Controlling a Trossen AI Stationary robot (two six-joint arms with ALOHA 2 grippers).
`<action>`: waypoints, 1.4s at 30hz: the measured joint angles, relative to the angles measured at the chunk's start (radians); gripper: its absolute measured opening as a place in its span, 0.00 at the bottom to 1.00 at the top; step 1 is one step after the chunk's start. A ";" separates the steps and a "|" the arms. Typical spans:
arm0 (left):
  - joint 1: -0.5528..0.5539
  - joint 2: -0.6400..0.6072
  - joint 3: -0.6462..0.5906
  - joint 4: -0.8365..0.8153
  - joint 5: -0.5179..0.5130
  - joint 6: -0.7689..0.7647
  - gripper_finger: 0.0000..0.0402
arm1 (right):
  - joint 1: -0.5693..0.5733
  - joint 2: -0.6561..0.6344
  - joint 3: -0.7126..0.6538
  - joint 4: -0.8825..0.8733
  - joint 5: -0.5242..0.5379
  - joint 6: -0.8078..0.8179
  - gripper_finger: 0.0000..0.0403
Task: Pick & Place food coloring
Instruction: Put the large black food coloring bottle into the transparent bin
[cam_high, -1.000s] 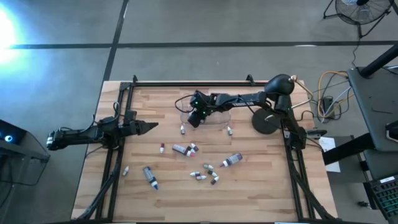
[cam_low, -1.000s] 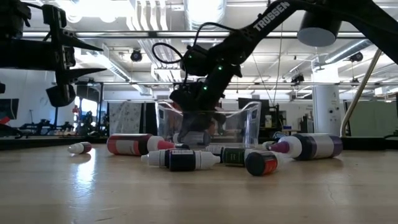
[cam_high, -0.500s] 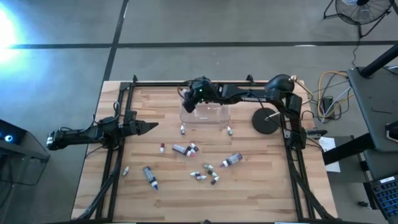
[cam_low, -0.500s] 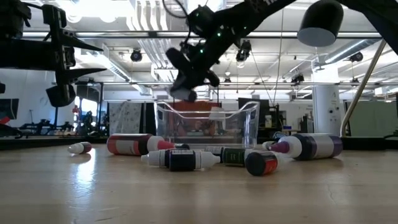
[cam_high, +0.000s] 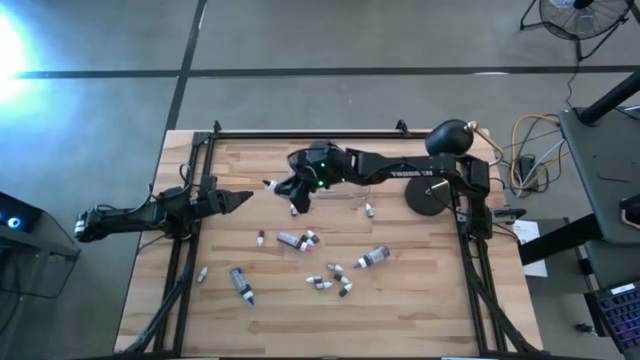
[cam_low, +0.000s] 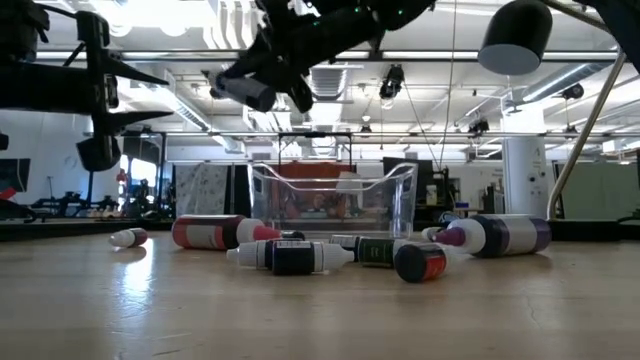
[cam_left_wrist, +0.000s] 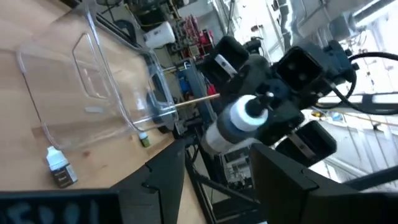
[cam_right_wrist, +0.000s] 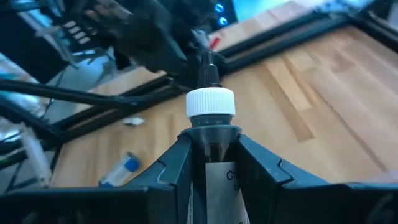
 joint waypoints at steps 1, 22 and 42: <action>0.001 0.002 0.000 0.000 0.012 -0.006 0.38 | 0.002 0.005 0.000 -0.002 0.002 0.015 0.24; 0.001 0.317 0.156 0.007 0.031 0.310 0.38 | 0.030 0.027 -0.014 0.000 0.011 0.174 0.25; 0.005 0.614 0.201 0.296 0.061 0.407 0.38 | 0.032 0.027 -0.014 -0.006 0.011 0.175 0.25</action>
